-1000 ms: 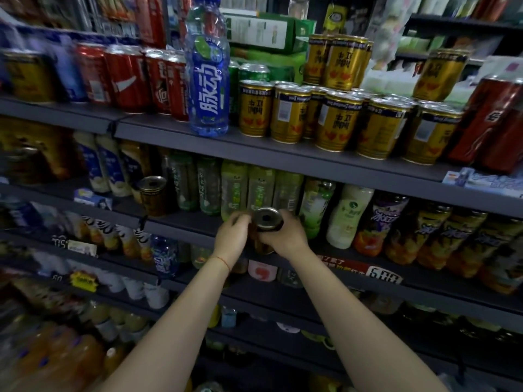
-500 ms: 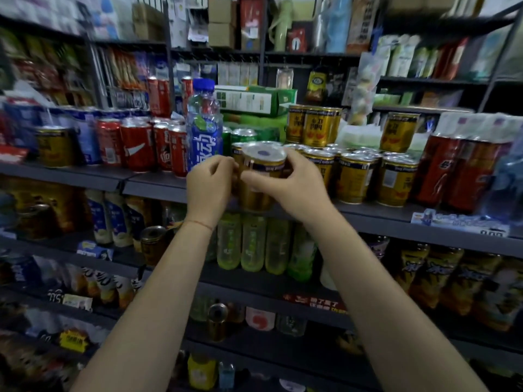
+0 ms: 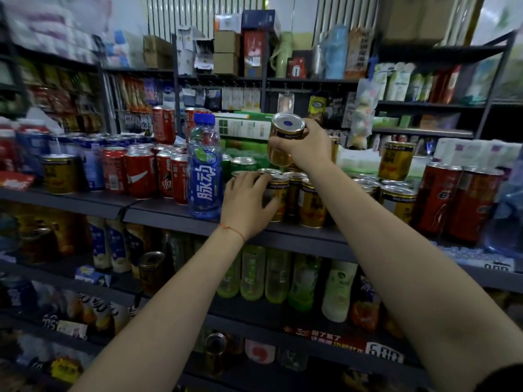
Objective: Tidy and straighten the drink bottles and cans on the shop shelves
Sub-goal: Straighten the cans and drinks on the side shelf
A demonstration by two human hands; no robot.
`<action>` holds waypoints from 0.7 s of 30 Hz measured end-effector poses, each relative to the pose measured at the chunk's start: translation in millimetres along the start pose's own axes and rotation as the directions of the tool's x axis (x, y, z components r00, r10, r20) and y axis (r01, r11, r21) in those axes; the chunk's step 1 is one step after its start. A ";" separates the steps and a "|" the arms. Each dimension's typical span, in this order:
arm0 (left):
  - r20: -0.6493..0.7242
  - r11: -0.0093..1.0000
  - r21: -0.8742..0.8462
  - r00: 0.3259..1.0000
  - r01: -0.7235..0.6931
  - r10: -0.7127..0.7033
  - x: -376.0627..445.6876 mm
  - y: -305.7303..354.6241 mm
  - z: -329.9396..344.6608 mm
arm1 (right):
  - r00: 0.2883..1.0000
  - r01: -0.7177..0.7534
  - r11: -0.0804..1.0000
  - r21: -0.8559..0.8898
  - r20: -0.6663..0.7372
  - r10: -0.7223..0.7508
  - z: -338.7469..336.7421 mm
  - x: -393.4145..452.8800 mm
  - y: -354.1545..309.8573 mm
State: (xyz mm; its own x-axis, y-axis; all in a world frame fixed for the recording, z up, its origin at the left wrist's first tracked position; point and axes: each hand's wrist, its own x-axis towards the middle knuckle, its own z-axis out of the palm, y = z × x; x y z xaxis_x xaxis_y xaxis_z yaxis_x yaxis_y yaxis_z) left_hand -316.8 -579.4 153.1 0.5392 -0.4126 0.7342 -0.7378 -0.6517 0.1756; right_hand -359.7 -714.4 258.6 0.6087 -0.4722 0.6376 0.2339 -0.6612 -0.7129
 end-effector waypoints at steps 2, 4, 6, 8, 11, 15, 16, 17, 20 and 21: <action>-0.020 0.999 -0.027 1.000 -0.025 0.024 -0.3 -4.6 0.2 | 0.999 -0.028 1.000 -0.013 0.023 0.028 14.3 11.0 6.2; -0.030 0.999 -0.021 0.999 -0.033 0.032 -0.4 -6.5 0.9 | 0.997 -0.043 0.997 -0.071 0.055 0.047 25.5 19.4 11.7; -0.034 0.999 -0.012 0.999 -0.033 0.032 -0.8 -5.4 2.7 | 0.995 -0.054 0.992 -0.111 0.076 0.063 32.5 24.8 17.1; -0.044 1.000 -0.009 0.999 -0.025 0.024 -0.9 -5.6 5.9 | 0.992 -0.072 0.990 -0.121 0.095 0.084 36.1 27.5 21.6; -0.071 1.000 0.006 0.997 -0.021 0.021 -0.7 -7.2 9.0 | 0.988 -0.099 0.989 -0.107 0.105 0.111 41.1 31.1 25.4; -0.061 1.000 -0.009 0.998 -0.006 0.005 -2.0 -5.7 9.4 | 0.976 -0.143 0.982 -0.121 0.149 0.160 47.4 37.1 27.0; -0.059 1.000 -0.012 0.998 -0.002 0.001 -2.0 -5.4 9.0 | 0.973 -0.152 0.980 -0.131 0.152 0.172 49.2 38.1 27.4; -0.058 1.000 -0.015 0.998 -0.001 0.001 -2.2 -5.6 8.8 | 0.972 -0.159 0.977 -0.141 0.149 0.180 50.9 38.5 28.1; -0.046 1.000 -0.010 0.999 -0.010 0.010 -3.9 -5.3 8.8 | 0.974 -0.155 0.969 -0.194 0.137 0.183 52.4 37.7 28.8; -0.040 1.000 -0.011 0.999 -0.015 0.015 -3.9 -5.1 8.1 | 0.972 -0.155 0.963 -0.219 0.142 0.189 52.0 37.4 27.9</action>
State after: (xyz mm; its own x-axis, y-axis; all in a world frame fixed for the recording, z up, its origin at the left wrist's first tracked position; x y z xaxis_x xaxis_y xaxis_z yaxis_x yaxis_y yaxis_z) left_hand -311.9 -579.6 144.0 0.5116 -0.3964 0.7624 -0.7503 -0.6384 0.1716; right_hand -291.0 -720.2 247.3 0.7433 -0.5008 0.4436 -0.0349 -0.6912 -0.7219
